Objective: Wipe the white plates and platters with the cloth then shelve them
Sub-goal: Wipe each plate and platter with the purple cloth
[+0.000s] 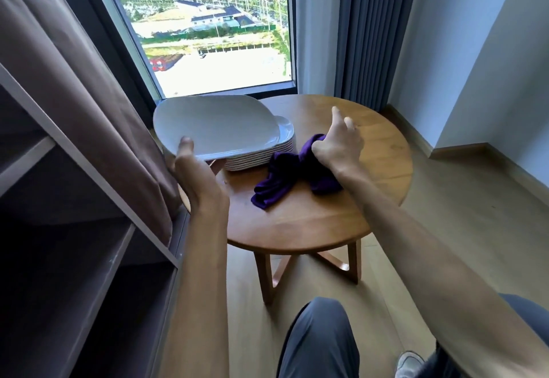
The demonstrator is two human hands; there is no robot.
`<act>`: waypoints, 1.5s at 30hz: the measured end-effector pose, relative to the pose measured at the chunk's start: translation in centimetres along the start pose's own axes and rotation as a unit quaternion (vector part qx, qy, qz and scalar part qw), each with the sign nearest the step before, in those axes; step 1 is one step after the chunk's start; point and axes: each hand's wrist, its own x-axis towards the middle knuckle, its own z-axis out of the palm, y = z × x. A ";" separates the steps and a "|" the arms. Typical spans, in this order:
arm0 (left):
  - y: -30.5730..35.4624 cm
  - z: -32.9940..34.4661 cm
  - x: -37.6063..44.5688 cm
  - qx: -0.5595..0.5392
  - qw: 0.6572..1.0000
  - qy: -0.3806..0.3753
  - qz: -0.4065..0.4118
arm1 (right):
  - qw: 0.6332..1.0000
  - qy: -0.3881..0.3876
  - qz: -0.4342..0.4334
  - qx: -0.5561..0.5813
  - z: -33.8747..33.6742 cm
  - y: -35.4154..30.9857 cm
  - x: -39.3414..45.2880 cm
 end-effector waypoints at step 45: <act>23.6 -27.4 3.2 0.486 0.683 0.508 0.198 | 0.705 -0.478 -0.455 0.260 23.5 -36.4 -22.9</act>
